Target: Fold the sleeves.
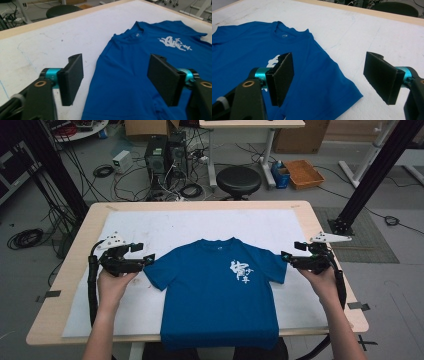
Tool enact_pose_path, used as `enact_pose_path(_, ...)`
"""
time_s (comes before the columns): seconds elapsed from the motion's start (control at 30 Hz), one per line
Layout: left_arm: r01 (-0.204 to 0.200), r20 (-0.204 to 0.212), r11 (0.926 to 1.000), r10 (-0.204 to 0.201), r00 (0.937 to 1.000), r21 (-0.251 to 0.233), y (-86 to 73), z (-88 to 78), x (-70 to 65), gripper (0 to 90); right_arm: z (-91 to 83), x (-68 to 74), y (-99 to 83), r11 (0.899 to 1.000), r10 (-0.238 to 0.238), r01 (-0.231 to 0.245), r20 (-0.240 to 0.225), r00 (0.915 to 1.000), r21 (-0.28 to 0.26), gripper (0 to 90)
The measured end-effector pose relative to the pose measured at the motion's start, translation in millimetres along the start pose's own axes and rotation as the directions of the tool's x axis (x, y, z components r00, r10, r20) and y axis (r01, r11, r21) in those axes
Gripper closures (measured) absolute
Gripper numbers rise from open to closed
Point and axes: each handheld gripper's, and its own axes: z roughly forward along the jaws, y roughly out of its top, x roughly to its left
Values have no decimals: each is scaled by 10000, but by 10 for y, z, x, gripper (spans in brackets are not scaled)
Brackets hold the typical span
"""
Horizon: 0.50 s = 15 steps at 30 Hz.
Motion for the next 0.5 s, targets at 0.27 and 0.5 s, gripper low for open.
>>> enact_pose_path(0.27, 519, -403, 9972, -497, 9980, 546, -212, -6, 178, 371, -7, -9, 2, 10000, -41, 41, 130, 9999, -40, 243)
enact_pose_path(0.5, 1163, -474, 9886, -1121, 9926, 958, -338, 46, 275, 411, 11, 2, 5, 10000, -93, 92, 144, 9999, 8, 243)
